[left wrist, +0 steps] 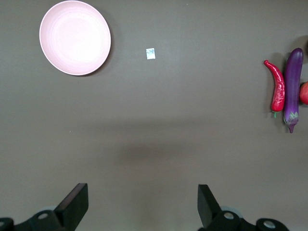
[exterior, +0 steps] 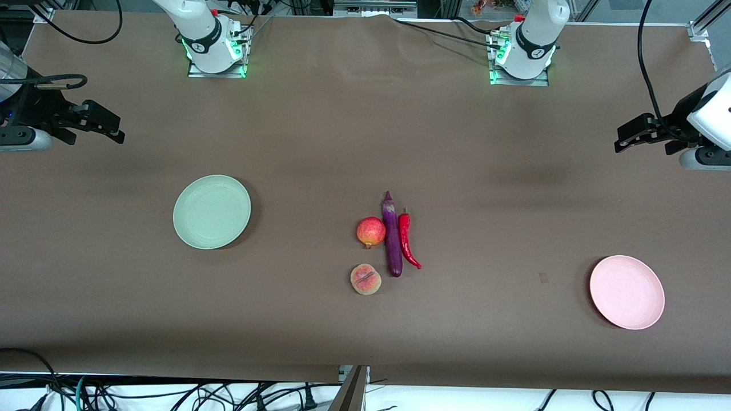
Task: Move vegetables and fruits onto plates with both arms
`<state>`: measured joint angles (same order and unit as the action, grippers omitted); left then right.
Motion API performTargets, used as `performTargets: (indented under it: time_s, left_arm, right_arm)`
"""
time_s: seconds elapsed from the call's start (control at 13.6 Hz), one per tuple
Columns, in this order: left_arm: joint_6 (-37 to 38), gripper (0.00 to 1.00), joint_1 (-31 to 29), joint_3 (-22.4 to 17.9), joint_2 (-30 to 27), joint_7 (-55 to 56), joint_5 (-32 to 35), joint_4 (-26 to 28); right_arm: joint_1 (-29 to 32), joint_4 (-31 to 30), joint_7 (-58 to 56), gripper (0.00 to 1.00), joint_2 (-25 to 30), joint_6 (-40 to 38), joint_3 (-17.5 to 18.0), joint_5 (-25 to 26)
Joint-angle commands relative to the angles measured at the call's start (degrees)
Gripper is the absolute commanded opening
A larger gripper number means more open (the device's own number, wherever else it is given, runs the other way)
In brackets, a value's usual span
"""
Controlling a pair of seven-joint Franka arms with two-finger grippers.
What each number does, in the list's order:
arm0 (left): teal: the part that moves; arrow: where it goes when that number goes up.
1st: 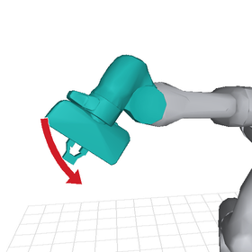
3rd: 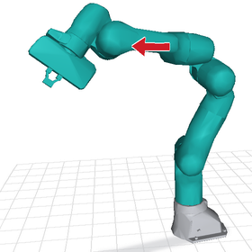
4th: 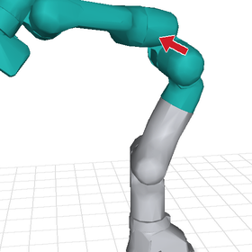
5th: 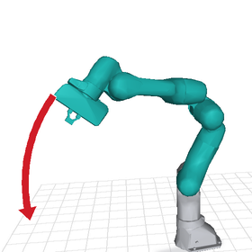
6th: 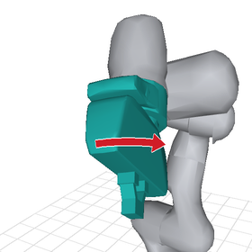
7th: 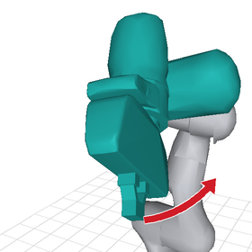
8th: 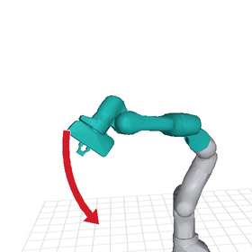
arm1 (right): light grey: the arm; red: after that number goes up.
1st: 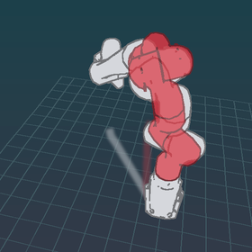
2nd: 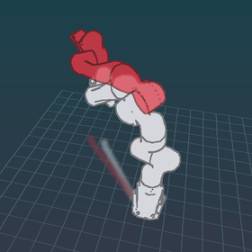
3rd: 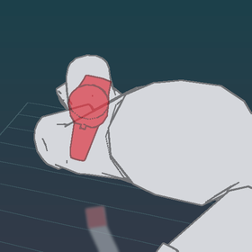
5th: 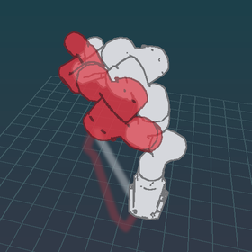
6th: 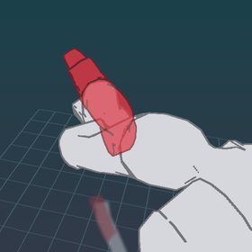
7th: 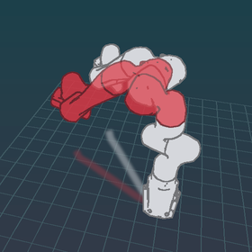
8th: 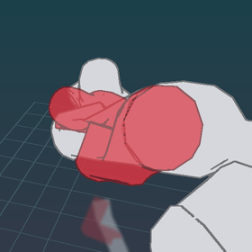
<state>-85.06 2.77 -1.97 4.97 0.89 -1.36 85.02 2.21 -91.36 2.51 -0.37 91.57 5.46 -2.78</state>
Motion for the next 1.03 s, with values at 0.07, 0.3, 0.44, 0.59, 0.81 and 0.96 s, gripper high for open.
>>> performTargets:
  time_s: [0.07, 0.3, 0.44, 0.59, 0.81, 0.96]
  left_arm:
    - [0.5, 1.0, -1.9, 0.0, 0.9, -0.6, -4.3, -1.9]
    - [0.5, 1.0, -2.1, 0.0, 1.0, -0.6, -4.4, -1.9]
    - [0.5, 1.0, -2.1, 0.0, 0.9, -0.6, -4.3, -1.9]
    - [0.5, 1.0, -2.1, 0.0, 0.9, -0.7, -4.4, -1.9]
    - [0.5, 1.0, -2.0, 0.2, 1.0, -0.2, -4.0, -2.0]
    - [0.5, 1.0, -1.9, 0.2, 0.9, -0.3, -4.0, -1.9]
  right_arm:
    - [0.2, 1.2, 0.0, 1.0, -0.2, -0.9, 0.3, 0.1]
    - [0.2, 1.1, 0.0, 1.0, -0.2, -1.0, 0.3, 0.1]
    - [0.2, 1.2, 0.0, 1.0, -0.2, -1.0, 0.3, 0.1]
    - [0.2, 1.2, 0.0, 1.0, -0.2, -1.0, 0.3, 0.1]
    - [0.2, 1.2, 0.0, 1.0, -0.2, -1.0, 0.3, 0.1]
    - [0.2, 1.2, 0.0, 1.0, -0.2, -1.0, 0.3, 0.1]
